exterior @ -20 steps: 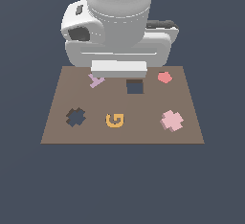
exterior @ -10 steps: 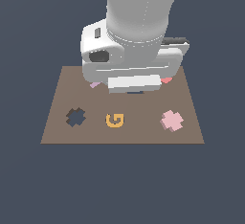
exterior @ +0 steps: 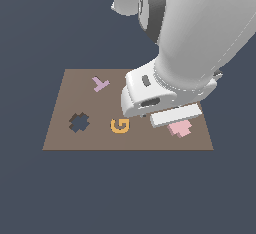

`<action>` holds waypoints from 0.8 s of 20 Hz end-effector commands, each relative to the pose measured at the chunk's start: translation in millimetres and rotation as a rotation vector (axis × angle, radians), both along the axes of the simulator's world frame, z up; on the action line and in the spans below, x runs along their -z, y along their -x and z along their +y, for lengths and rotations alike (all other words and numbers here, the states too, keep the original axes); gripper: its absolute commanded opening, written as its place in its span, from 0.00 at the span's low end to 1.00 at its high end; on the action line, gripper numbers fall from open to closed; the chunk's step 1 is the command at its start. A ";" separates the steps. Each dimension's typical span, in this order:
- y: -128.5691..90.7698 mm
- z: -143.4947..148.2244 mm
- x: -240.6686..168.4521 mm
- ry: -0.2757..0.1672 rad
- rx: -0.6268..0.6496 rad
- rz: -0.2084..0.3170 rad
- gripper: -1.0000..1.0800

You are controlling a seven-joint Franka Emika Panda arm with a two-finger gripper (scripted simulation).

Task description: Insert a designated object into the corresponding slot on a board.

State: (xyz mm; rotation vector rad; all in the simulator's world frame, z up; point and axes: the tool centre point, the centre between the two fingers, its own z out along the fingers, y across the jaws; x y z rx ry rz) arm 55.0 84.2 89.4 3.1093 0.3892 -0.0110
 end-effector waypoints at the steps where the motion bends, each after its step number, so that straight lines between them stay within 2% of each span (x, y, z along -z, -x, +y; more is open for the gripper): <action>1: -8.8 18.5 11.3 -0.003 -0.042 -0.002 0.96; 8: -23.1 53.9 31.7 -0.008 -0.122 -0.004 0.96; 16: -28.6 69.5 40.1 -0.010 -0.157 -0.005 0.96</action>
